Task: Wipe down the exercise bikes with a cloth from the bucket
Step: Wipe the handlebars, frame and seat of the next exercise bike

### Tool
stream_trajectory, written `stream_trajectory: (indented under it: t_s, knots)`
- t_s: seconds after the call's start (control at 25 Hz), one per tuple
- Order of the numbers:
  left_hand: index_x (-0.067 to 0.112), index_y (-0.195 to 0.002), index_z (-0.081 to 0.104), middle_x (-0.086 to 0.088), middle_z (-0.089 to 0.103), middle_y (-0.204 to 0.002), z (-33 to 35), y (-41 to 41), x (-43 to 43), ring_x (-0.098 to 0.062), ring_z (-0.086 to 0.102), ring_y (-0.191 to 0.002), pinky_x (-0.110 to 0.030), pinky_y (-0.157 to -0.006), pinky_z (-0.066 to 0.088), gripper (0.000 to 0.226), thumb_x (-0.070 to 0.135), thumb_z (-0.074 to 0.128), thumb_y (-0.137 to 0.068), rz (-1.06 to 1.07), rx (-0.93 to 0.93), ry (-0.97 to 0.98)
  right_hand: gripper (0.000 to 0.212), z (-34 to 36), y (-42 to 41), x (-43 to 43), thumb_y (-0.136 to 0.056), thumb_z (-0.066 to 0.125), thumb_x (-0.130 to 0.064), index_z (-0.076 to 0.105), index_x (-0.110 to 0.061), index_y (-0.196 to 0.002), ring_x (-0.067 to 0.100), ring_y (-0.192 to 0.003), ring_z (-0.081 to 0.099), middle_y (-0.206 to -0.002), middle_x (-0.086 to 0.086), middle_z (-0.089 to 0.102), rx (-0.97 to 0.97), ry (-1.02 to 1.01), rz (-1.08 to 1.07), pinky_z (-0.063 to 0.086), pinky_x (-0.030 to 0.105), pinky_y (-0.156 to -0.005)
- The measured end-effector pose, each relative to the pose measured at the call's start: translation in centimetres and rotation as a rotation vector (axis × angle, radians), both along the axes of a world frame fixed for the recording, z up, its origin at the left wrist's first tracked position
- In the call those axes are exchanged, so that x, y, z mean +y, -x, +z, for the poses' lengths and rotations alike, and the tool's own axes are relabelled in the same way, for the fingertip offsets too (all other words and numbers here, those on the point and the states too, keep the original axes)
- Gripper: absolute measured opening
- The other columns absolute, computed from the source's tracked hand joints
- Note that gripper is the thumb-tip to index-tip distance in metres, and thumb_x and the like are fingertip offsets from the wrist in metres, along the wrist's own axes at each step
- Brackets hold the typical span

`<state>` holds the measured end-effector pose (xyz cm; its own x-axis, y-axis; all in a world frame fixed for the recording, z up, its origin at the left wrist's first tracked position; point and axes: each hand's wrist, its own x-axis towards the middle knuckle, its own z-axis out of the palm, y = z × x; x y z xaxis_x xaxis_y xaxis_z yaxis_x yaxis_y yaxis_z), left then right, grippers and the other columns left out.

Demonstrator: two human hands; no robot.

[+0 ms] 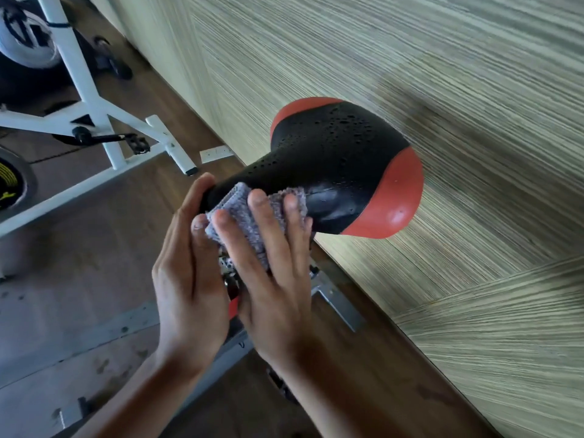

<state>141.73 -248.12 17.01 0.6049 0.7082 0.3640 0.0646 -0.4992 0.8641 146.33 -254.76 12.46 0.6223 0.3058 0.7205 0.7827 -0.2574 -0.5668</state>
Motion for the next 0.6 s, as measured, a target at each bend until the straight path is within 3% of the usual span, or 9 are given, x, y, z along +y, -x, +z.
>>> stream_trajectory:
  t_s: [0.12, 0.24, 0.36, 0.48, 0.6]
  knots:
    - [0.009, -0.147, 0.042, -0.003, 0.044, -0.151, 0.7, -0.1, -0.9, -0.023, 0.035, -0.144, -0.056, -0.120, 0.021, 0.044, 0.019, 0.034, -0.105, 0.088, 0.073, -0.236, 0.068, -1.0, -3.4, -3.0, -0.095, 0.057, 0.009, 0.034, -0.025, -0.149, 0.015, -0.155, -0.003, -0.158, 0.003, 0.026, 0.033, 0.113, -0.136, 0.009, 0.054, -0.124]
    - [0.006, -0.148, 0.036, -0.011, 0.029, -0.157, 0.7, -0.2, -2.9, -0.028, 0.014, -0.152, -0.047, -0.123, -0.005, 0.052, 0.023, 0.043, -0.099, -0.040, 0.252, -0.695, 0.068, -1.8, -5.3, -6.5, -0.093, 0.058, 0.012, 0.040, -0.022, -0.149, 0.016, -0.155, -0.004, -0.159, 0.005, 0.027, 0.038, 0.183, -0.328, 0.008, 0.057, -0.125]
    - [0.005, -0.151, 0.034, -0.011, 0.017, -0.162, -0.5, -0.1, -4.0, -0.025, -0.003, -0.154, -0.047, -0.122, -0.007, 0.060, 0.025, 0.051, -0.097, -0.062, 0.394, -0.836, 0.054, -1.2, -4.4, -6.8, -0.101, 0.044, 0.007, 0.042, -0.016, -0.149, 0.025, -0.155, 0.001, -0.161, 0.010, 0.026, 0.168, 0.062, -0.302, 0.011, 0.059, -0.124]
    - [0.008, -0.154, 0.028, -0.012, 0.012, -0.163, -0.8, -0.2, -4.1, -0.026, -0.008, -0.153, -0.049, -0.122, -0.007, 0.068, 0.026, 0.056, -0.094, -0.017, 0.473, -0.870, 0.042, -0.8, -4.6, -7.7, -0.109, 0.028, -0.014, 0.044, -0.017, -0.148, 0.022, -0.155, 0.003, -0.161, 0.005, 0.028, 0.048, 0.189, -0.211, 0.009, 0.047, -0.126]
    - [0.010, -0.155, 0.025, -0.012, 0.010, -0.164, -0.8, -0.2, -4.1, -0.027, -0.009, -0.153, -0.052, -0.121, -0.008, 0.072, 0.027, 0.057, -0.093, -0.005, 0.521, -0.894, 0.048, 0.3, -5.9, -8.8, -0.104, 0.040, -0.001, 0.039, -0.011, -0.151, 0.035, -0.155, 0.009, -0.164, 0.011, 0.022, 0.260, 0.040, -0.257, 0.012, 0.036, -0.127]
